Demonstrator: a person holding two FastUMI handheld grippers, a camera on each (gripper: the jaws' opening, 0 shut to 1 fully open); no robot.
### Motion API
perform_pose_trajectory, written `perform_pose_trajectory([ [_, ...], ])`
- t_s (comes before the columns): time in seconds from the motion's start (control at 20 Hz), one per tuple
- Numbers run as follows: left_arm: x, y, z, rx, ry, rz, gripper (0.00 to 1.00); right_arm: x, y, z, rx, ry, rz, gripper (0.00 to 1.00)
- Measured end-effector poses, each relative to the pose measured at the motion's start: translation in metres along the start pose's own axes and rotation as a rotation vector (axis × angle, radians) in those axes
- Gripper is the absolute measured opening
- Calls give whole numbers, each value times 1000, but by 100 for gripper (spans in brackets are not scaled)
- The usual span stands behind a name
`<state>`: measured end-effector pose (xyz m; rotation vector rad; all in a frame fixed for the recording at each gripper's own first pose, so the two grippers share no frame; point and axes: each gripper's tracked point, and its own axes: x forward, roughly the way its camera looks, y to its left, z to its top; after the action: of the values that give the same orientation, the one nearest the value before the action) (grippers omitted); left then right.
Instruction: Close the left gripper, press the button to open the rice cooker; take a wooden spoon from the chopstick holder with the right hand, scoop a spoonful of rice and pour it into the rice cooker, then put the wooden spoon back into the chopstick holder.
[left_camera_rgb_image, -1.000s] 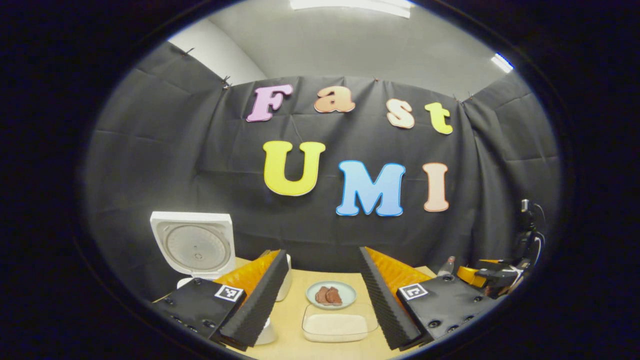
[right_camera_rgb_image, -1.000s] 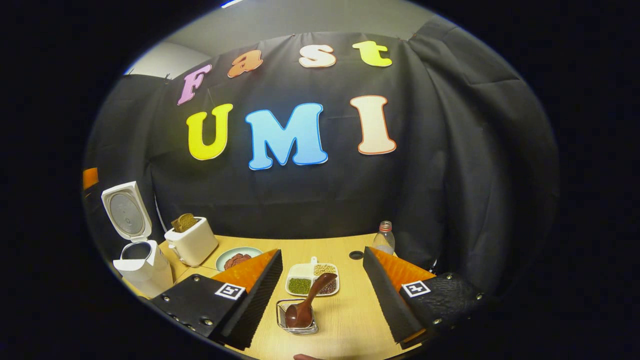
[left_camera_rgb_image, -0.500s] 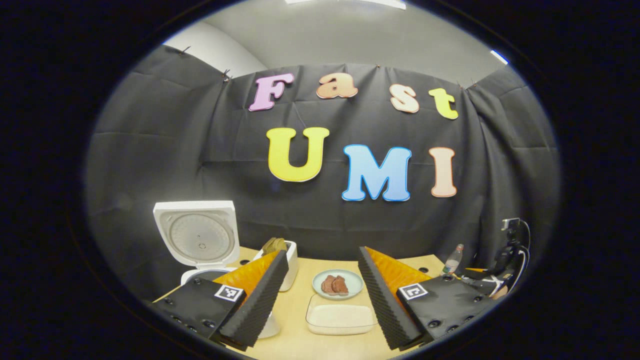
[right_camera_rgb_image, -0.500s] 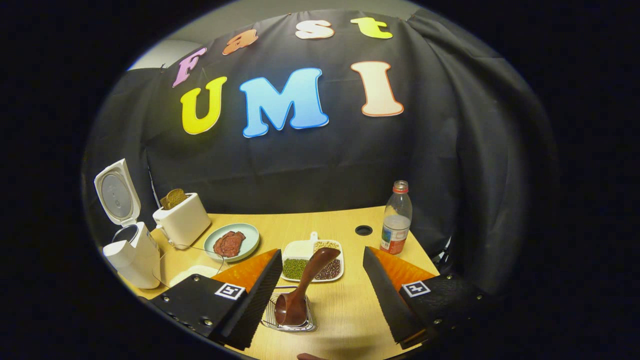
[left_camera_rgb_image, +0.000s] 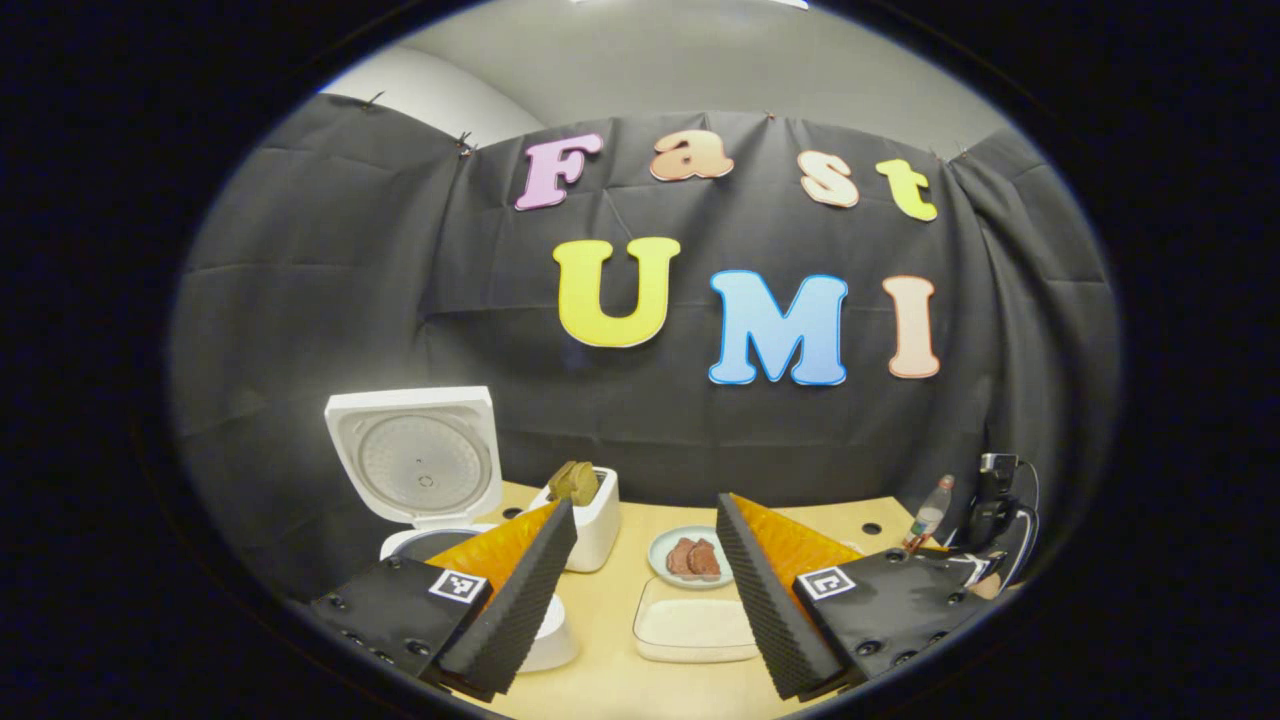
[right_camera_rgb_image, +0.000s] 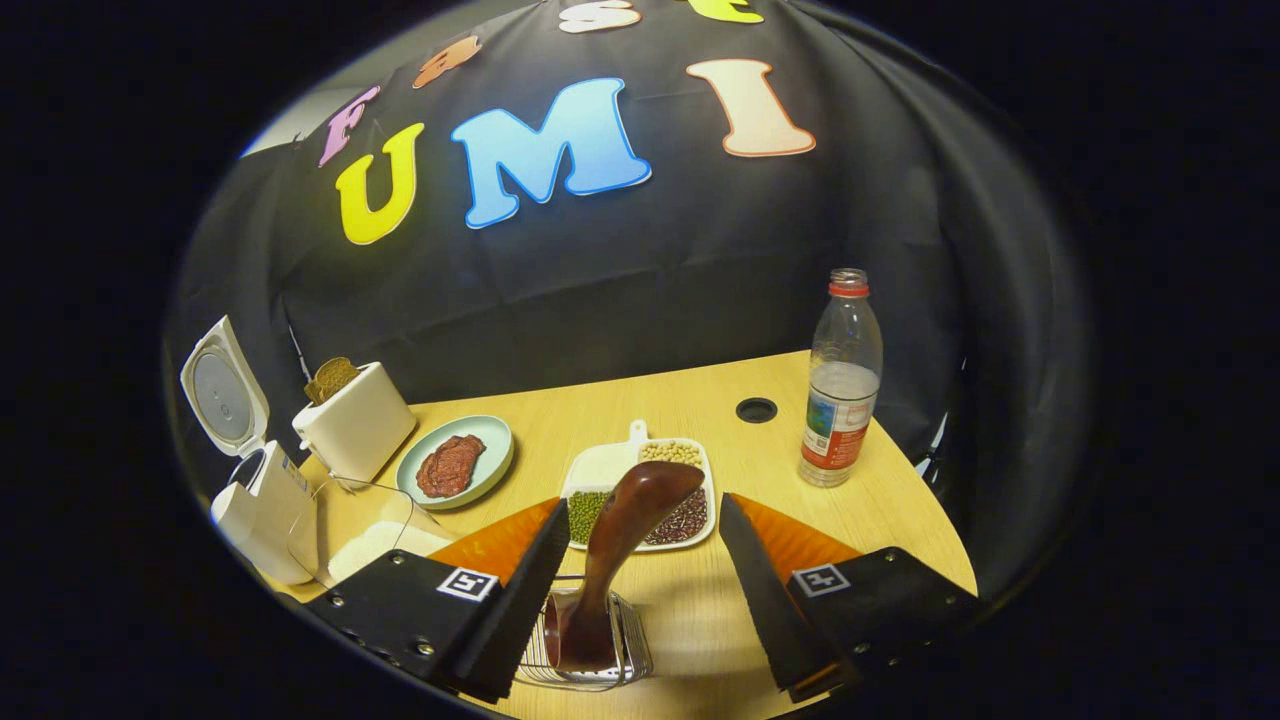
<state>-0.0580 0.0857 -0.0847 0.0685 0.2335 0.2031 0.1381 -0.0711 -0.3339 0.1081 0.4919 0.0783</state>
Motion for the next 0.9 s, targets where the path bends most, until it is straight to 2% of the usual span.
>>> perform_pose_trajectory([
  [0.15, 2, -5, 2, 14, -3, 7, 98, 10, 7, -4, -7, 10, 29, 79],
  [0.2, 3, -7, 2, 22, -4, 8, 98, 11, 6, -4, -7, 12, 35, 66],
  [0.3, 1, -11, -4, 42, 6, 11, 97, 18, 6, -5, 11, 16, 45, 59],
  [0.35, -1, -13, -4, 49, 10, 12, 97, 13, 9, 0, 21, 26, 62, 34],
  [0.45, -5, -20, -4, 58, 3, 7, 98, 17, 14, -3, 62, 42, 94, 26],
  [0.5, -6, -23, -3, 62, -5, 2, 97, 14, 16, -2, 94, 45, 115, 26],
  [0.55, -6, -26, -3, 61, -7, -9, 98, 13, 19, -3, 107, 53, 117, 17],
  [0.6, -4, -30, -7, 56, -6, -25, 99, 15, 18, -2, 115, 49, 98, 17],
  [0.65, -2, -33, -7, 51, -3, -40, 99, 9, 20, 1, 116, 43, 92, 9],
  [0.85, 7, -33, 6, 28, -29, -96, 99, -24, 33, 31, 130, -24, 56, 9],
  [0.9, 10, -32, 7, 35, -34, -114, 95, -32, 35, 40, 139, -42, 44, 9],
])
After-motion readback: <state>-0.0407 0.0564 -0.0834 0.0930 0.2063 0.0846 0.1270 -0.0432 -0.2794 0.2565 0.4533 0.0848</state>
